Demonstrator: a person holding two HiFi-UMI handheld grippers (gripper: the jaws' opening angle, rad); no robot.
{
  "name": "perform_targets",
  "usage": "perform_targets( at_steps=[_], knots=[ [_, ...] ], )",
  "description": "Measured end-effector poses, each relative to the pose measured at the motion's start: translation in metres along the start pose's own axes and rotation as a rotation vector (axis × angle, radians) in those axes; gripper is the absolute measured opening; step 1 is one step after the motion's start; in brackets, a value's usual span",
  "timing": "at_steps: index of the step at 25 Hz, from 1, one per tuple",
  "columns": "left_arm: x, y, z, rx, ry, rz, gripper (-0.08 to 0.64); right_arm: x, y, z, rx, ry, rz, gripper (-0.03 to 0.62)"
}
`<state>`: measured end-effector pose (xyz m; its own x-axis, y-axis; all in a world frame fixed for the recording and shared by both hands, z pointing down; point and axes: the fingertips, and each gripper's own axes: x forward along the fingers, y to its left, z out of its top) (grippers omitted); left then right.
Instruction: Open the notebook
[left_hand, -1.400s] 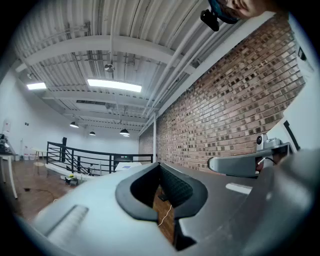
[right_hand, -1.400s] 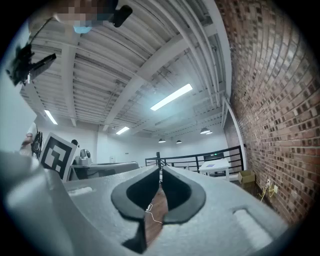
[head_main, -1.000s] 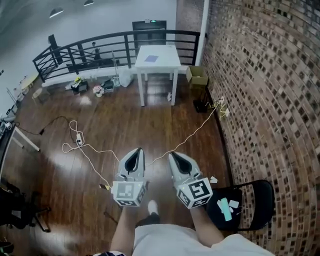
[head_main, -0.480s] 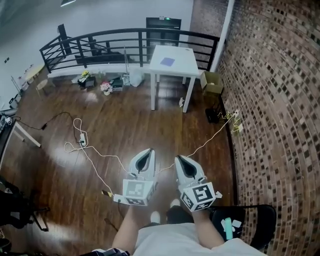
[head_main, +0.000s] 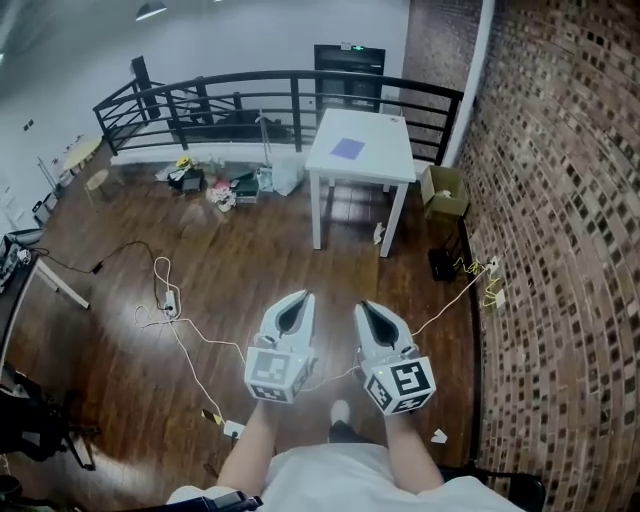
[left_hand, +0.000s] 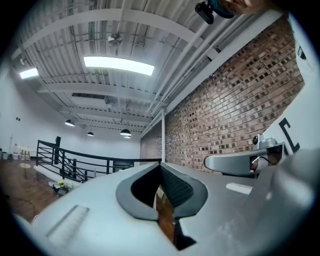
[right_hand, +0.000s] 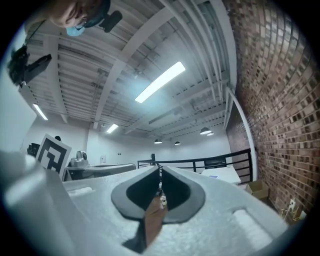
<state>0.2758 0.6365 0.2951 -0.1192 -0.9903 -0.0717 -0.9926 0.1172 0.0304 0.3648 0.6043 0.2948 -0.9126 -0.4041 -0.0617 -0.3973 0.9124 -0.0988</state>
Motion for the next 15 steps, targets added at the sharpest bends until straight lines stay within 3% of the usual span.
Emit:
perform_targets(
  at_steps=[6,15],
  knots=[
    [0.076,0.005,-0.001,0.027,0.016,0.019,0.014,0.047,-0.073,0.006,0.045,-0.013,0.007,0.000],
    [0.155,0.037,-0.027,0.017,0.062,0.024,0.014,0.111,-0.124,-0.020,0.081,0.038,0.017,0.000]
  ],
)
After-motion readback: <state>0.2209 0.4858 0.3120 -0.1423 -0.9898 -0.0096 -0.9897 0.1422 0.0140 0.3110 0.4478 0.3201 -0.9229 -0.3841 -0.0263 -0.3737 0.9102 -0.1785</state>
